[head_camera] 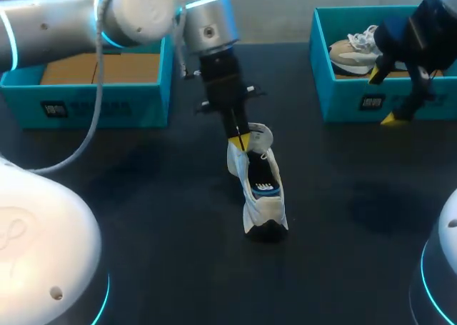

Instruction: Take the shoe out of the shoebox, open the shoe tongue, remove and reinsert the insole, then place the shoe into the shoebox

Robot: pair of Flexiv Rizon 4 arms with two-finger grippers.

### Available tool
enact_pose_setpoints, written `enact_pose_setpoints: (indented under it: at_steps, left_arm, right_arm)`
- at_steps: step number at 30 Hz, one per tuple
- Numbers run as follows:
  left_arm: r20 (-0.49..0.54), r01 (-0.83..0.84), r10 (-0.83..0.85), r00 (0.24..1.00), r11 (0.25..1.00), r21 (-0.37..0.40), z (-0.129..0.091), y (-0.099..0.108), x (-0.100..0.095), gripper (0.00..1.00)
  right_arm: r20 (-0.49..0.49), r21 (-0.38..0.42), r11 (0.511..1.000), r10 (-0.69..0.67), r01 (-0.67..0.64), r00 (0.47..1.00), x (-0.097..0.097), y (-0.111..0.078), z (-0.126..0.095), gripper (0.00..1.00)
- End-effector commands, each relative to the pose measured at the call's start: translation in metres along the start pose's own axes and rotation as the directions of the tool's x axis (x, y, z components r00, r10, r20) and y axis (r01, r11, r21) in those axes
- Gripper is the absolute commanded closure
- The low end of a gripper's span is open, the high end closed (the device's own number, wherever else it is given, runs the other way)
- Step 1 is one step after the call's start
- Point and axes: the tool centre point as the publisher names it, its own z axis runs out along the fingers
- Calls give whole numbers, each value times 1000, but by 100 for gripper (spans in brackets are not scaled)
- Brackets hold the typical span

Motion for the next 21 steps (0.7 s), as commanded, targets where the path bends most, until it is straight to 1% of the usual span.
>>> enact_pose_setpoints:
  at_steps: [1,2,4,5,9,10,11,13,17,18,21]
  left_arm:
    - [-93,3,-8,996,999,-51,5,-1,-5,100]
    - [-93,3,-8,996,999,-51,5,-1,-5,100]
    - [-104,2,-10,995,997,-79,11,0,-4,100]
    - [-104,2,-10,995,997,-79,11,0,-4,100]
    - [-99,6,-14,995,997,-76,25,0,-1,100]
    - [-82,0,-6,997,997,-73,28,0,0,100]
    - [-82,0,-6,997,997,-73,28,0,0,100]
    - [-79,13,-20,997,996,-84,38,5,3,100]
    - [-82,16,-23,996,996,-85,47,6,6,100]
    - [-84,17,-26,996,995,-100,51,7,6,100]
    - [-75,21,-31,997,991,-133,56,8,4,100]
  right_arm:
    - [6,-1,1000,0,0,1000,3,-1,1,0]
    - [6,-1,1000,0,0,1000,3,-1,1,0]
    - [6,-1,1000,0,0,1000,3,-1,1,0]
    - [6,-1,1000,0,0,1000,3,-1,1,0]
    - [6,-1,1000,0,0,1000,3,-1,1,0]
    - [6,-1,1000,0,0,1000,3,-1,1,0]
    - [6,-1,1000,0,0,1000,3,-1,1,0]
    - [6,-1,1000,0,0,1000,3,-1,1,0]
    - [6,-1,1000,0,0,1000,3,-1,1,0]
    - [6,-1,1000,0,0,1000,3,-1,1,0]
    - [6,-1,1000,0,0,1000,3,-1,1,0]
